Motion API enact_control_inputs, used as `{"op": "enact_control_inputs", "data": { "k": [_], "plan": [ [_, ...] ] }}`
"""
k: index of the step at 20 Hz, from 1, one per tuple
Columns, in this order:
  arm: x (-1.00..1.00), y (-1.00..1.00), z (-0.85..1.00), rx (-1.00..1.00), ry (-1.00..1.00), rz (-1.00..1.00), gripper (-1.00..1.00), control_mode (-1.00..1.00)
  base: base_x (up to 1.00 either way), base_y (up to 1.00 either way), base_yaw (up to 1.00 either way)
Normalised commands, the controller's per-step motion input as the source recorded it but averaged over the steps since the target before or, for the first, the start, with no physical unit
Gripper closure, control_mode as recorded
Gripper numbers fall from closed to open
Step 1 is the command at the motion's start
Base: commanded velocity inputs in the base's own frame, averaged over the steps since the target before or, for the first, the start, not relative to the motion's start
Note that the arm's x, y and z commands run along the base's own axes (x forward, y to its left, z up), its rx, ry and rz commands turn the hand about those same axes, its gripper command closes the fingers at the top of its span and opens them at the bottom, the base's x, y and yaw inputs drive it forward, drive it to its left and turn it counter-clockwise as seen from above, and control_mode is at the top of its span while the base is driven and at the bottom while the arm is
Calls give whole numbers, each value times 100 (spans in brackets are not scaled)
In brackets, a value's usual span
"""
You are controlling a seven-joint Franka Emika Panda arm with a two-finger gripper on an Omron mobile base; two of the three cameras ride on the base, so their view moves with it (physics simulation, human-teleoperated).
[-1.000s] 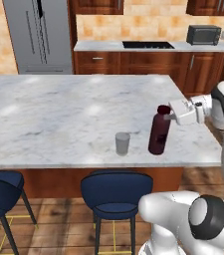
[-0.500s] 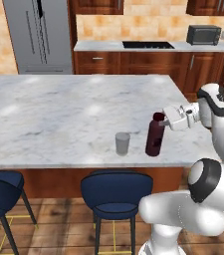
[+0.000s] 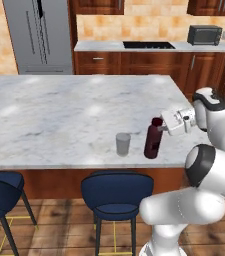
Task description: There is a wine glass and glass cup on the dining counter. Place the wine bottle next to the wine glass and the juice bottle next to the glass cup.
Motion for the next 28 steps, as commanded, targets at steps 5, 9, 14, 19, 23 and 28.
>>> {"op": "enact_control_inputs", "data": {
  "k": [5, 9, 14, 19, 23, 28],
  "plan": [
    [23, 0, -27, -1, -3, 1, 100, -100, 0, 0, 0],
    [36, 0, -18, -4, -8, 0, 100, -100, 0, 0, 0],
    [35, 1, -18, -3, -5, 0, 100, -100, 0, 0, 0],
    [42, 11, -51, 0, 1, 0, 100, -100, 0, 0, 0],
    [36, 2, -35, 0, 0, 0, 100, -100, 0, 0, 0],
    [32, 0, -20, 0, 0, 0, 100, -100, 0, 0, 0]
  ]
}}
